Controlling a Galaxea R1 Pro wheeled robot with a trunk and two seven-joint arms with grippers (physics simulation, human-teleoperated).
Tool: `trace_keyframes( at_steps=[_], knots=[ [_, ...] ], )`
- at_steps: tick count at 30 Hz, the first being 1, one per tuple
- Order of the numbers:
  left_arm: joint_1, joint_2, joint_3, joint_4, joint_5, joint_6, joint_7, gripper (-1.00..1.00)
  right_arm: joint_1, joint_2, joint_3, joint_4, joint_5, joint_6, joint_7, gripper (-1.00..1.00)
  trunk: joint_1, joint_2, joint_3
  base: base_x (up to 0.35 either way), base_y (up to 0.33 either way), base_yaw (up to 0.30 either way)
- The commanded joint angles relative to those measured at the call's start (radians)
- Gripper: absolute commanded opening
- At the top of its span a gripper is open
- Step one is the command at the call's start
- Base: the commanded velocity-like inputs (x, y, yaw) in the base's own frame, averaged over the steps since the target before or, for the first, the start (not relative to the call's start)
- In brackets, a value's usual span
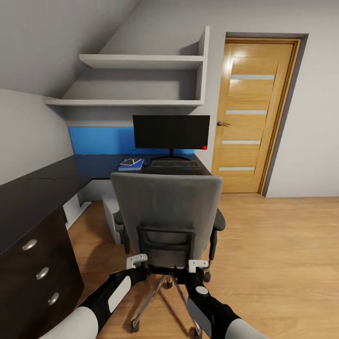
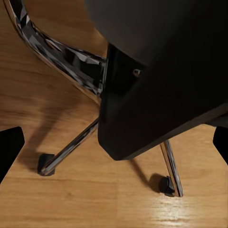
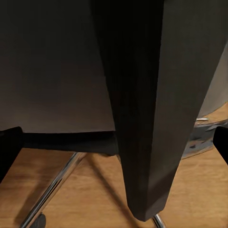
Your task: In the bedroom, organize the workspace by keeping the computer under the desk, ensuring the monitor is on the desk, placing the keyboard on the desk next to the monitor, placing the mouse on the desk next to the keyboard, moving the folder from the swivel chair onto the desk next to the mouse, stacking the notebook on top of the folder with the pen on top of the notebook, and positioning the swivel chair next to the desk.
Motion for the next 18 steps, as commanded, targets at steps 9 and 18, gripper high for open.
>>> trace_keyframes(
  at_steps=[9, 18],
  knots=[
    [-0.001, -0.002, -0.007, -0.002, 0.01, 0.002, 0.009, 1.0, -0.001, -0.001, 0.008, 0.0, -0.01, -0.007, -0.006, 1.0, 0.0, 0.0, -0.001, 0.178, -0.122, 0.002],
    [-0.001, -0.002, -0.007, -0.002, 0.01, 0.001, 0.009, 1.0, -0.001, -0.001, 0.008, -0.001, -0.01, -0.008, -0.006, 1.0, 0.0, 0.0, -0.001, 0.055, -0.035, 0.0]
  ],
)
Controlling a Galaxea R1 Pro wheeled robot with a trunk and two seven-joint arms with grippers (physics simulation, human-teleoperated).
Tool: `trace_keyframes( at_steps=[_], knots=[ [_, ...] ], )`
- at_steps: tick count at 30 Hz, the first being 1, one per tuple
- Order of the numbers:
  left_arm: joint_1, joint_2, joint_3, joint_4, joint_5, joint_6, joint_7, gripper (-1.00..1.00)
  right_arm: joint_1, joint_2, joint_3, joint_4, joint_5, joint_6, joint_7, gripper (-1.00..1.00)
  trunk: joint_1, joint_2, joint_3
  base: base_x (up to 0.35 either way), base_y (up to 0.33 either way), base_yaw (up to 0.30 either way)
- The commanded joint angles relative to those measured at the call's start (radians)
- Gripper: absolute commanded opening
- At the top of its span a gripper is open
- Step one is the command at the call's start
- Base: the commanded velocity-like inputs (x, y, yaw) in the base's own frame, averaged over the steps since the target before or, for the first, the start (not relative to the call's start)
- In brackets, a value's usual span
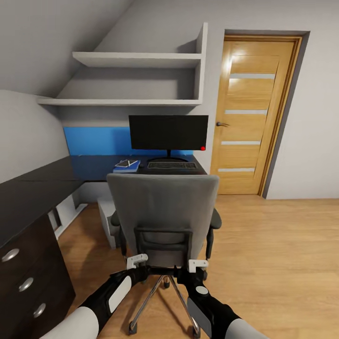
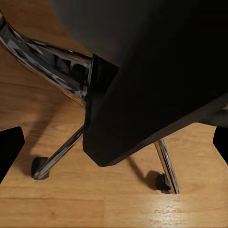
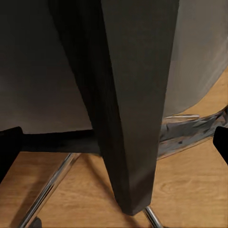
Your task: In the bedroom, organize the workspace by keeping the computer under the desk, ensuring the monitor is on the desk, placing the keyboard on the desk next to the monitor, placing the mouse on the desk next to the keyboard, moving the folder from the swivel chair onto the desk next to the mouse, stacking the notebook on top of the folder with the pen on top of the notebook, and positioning the swivel chair next to the desk.
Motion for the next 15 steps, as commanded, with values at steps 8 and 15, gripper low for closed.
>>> trace_keyframes(
  at_steps=[8, 15],
  knots=[
    [-0.001, 0.001, -0.007, -0.002, 0.011, 0.002, 0.009, 1.0, -0.001, -0.001, 0.008, 0.0, -0.011, -0.006, -0.006, 1.0, 0.0, 0.0, -0.001, 0.252, -0.002, 0.0],
    [-0.001, 0.002, -0.007, -0.002, 0.01, 0.002, 0.009, 1.0, -0.001, -0.001, 0.008, 0.0, -0.011, -0.006, -0.006, 1.0, 0.0, 0.0, -0.001, 0.308, 0.0, 0.0]
  ],
)
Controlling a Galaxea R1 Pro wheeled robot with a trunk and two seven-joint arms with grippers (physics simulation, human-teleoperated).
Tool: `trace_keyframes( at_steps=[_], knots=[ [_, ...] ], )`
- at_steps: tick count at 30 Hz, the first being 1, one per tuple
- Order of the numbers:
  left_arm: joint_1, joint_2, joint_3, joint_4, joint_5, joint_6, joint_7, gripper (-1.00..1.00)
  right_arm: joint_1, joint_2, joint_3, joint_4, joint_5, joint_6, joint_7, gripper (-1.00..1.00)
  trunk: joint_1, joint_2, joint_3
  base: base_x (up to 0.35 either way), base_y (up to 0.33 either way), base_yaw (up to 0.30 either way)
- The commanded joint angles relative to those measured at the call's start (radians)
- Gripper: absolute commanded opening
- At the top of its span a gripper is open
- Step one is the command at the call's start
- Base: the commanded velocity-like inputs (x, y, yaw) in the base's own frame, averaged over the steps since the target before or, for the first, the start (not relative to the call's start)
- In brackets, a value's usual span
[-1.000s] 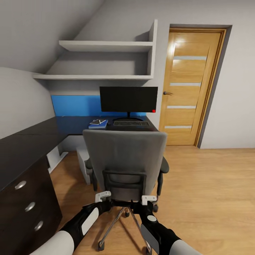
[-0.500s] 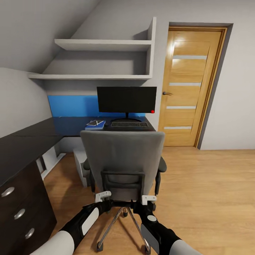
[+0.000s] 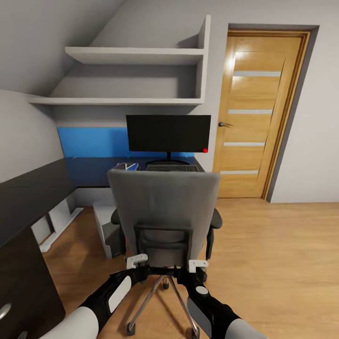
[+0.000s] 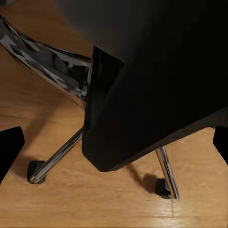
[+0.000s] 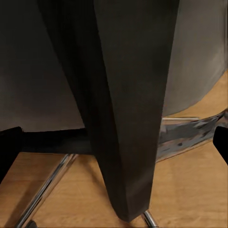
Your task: In the bedroom, organize the workspace by keeping the computer under the desk, ensuring the monitor is on the desk, placing the keyboard on the desk next to the monitor, placing the mouse on the desk next to the keyboard, moving the folder from the swivel chair onto the desk next to the mouse, stacking the notebook on top of the folder with the pen on top of the notebook, and positioning the swivel chair next to the desk.
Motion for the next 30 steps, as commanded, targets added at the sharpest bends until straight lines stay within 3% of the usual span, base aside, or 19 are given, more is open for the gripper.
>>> trace_keyframes(
  at_steps=[1, 9, 30],
  knots=[
    [-0.001, 0.001, -0.006, -0.002, 0.009, 0.002, 0.009, 1.0, -0.002, 0.0, 0.007, 0.0, -0.005, -0.006, -0.006, 1.0, 0.0, 0.0, -0.001, 0.141, 0.0, 0.0],
    [-0.001, 0.001, -0.006, -0.002, 0.009, 0.002, 0.009, 1.0, -0.002, 0.0, 0.007, 0.0, -0.005, -0.006, -0.006, 1.0, 0.0, 0.0, -0.001, 0.058, 0.0, 0.0],
    [-0.001, 0.001, -0.005, -0.002, 0.009, 0.002, 0.009, 1.0, -0.002, 0.0, 0.008, 0.0, -0.005, -0.006, -0.006, 1.0, 0.0, 0.0, -0.001, 0.184, 0.0, 0.0]
  ],
)
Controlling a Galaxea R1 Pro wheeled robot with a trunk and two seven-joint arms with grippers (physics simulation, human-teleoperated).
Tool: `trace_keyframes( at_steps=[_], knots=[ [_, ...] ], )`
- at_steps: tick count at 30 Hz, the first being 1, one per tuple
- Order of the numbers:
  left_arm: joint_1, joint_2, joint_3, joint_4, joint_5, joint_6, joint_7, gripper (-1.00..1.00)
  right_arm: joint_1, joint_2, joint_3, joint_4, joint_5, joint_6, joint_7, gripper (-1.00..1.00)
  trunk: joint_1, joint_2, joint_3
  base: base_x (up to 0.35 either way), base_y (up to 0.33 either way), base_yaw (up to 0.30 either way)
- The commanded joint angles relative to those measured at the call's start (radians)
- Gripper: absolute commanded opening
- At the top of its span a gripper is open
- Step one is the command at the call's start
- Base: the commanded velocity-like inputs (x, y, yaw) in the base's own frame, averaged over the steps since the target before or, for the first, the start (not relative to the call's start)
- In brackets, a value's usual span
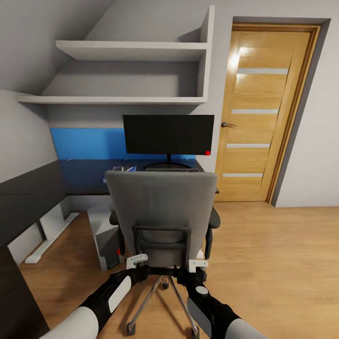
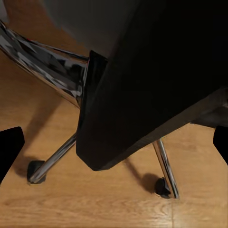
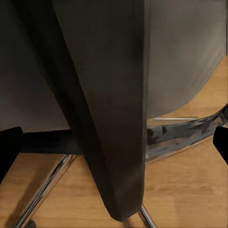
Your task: In the bedroom, organize the workspace by keeping the computer under the desk, ensuring the monitor is on the desk, placing the keyboard on the desk next to the monitor, placing the mouse on the desk next to the keyboard, moving the folder from the swivel chair onto the desk next to the mouse, stacking the notebook on top of the folder with the pen on top of the notebook, and positioning the swivel chair next to the desk.
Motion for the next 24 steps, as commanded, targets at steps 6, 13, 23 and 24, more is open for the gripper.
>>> trace_keyframes(
  at_steps=[6, 13, 23, 24],
  knots=[
    [-0.001, 0.001, -0.006, -0.002, 0.011, -0.002, 0.009, 1.0, -0.001, -0.001, 0.008, 0.0, -0.011, -0.006, -0.006, 1.0, 0.0, 0.0, -0.001, 0.087, 0.0, 0.0],
    [-0.001, 0.001, -0.006, -0.002, 0.011, -0.004, 0.009, 1.0, -0.001, -0.001, 0.008, 0.0, -0.011, -0.006, -0.006, 1.0, 0.0, 0.0, -0.001, 0.183, 0.0, 0.0],
    [-0.001, 0.001, -0.006, -0.002, 0.011, -0.004, 0.009, 1.0, -0.001, -0.001, 0.008, 0.0, -0.011, -0.006, -0.006, 1.0, 0.0, 0.0, -0.001, 0.061, 0.0, 0.0],
    [-0.001, 0.001, -0.006, -0.002, 0.011, -0.004, 0.009, 1.0, -0.001, -0.001, 0.008, 0.0, -0.011, -0.006, -0.006, 1.0, 0.0, 0.0, -0.001, 0.018, 0.0, 0.0]
  ],
)
